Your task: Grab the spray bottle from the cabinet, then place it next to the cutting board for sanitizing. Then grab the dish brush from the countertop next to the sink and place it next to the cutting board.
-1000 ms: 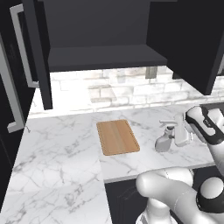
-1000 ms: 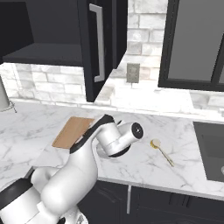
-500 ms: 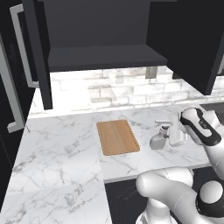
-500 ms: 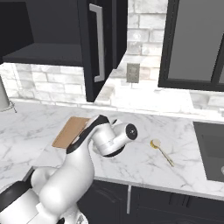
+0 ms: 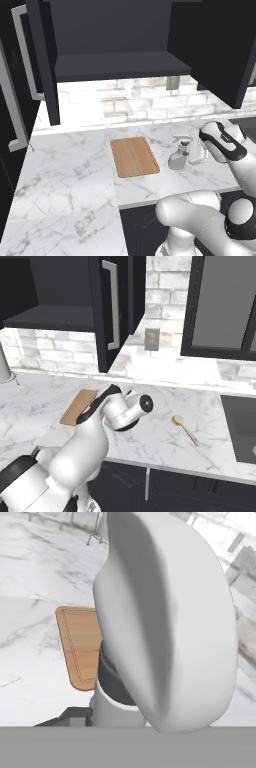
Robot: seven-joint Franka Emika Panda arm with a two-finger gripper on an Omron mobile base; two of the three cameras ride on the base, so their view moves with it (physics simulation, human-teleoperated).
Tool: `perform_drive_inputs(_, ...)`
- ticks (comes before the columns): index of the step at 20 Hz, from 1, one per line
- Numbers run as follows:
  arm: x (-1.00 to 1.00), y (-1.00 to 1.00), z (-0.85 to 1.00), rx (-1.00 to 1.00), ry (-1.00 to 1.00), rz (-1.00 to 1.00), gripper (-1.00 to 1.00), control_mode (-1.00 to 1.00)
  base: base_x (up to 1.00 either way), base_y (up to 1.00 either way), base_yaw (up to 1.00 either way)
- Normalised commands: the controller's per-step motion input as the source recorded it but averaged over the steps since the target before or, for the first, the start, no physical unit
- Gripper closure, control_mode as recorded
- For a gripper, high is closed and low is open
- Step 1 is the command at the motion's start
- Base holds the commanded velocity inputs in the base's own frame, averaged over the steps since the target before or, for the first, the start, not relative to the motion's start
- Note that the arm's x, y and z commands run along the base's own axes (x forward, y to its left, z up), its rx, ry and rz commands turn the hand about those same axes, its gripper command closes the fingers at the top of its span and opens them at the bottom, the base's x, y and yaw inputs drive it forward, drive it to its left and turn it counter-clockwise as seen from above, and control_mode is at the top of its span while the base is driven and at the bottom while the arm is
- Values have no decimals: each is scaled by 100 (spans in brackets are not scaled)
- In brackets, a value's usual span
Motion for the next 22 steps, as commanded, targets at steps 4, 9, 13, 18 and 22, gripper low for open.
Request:
perform_drive_inputs(4, 19, 0, -16, 0, 1, 0, 100, -100, 0, 0, 0)
perform_drive_inputs(9, 11, 0, -14, 0, 0, 0, 100, -100, 0, 0, 0)
perform_drive_inputs(13, 6, 0, -12, 0, 0, 0, 100, -100, 0, 0, 0)
perform_drive_inputs(18, 8, 0, -9, 0, 0, 0, -100, -100, 0, 0, 0)
perform_drive_inputs(22, 1, 0, 0, 0, 0, 0, -100, -100, 0, 0, 0)
